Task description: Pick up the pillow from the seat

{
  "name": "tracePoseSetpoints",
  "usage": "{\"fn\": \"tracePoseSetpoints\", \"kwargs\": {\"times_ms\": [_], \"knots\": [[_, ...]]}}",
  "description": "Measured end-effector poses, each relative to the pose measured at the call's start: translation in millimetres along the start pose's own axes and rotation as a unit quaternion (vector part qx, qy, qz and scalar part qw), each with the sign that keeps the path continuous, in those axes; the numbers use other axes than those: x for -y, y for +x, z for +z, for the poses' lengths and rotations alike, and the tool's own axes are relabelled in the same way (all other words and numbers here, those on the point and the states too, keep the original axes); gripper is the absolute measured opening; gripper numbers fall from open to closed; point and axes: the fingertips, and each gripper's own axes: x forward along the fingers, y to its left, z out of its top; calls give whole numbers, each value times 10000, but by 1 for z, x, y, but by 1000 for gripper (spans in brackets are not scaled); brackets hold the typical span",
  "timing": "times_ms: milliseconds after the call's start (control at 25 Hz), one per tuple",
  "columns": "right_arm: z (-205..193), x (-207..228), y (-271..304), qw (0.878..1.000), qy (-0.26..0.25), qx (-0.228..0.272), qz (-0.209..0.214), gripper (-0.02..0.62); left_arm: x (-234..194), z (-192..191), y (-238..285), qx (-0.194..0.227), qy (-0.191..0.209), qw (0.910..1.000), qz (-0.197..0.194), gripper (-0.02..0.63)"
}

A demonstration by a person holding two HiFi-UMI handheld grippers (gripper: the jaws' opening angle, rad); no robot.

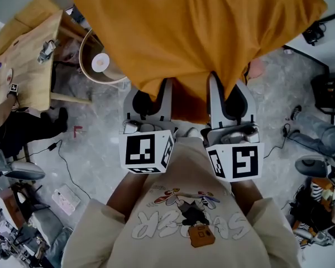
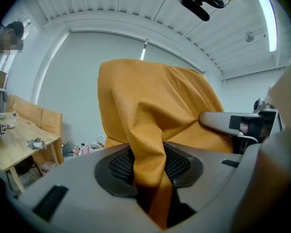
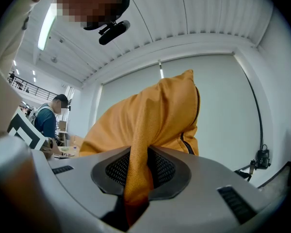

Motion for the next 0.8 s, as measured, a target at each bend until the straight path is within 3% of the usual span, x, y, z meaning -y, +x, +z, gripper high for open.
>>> {"fn": "tracePoseSetpoints", "kwargs": {"times_ms": [440, 800], "knots": [[18, 8, -21, 9997, 40, 193, 107, 91, 18, 15, -11, 232, 132, 9996, 116, 146], [15, 8, -30, 9999, 2, 69, 88, 89, 23, 13, -18, 208, 178, 9995, 158, 146]]}}
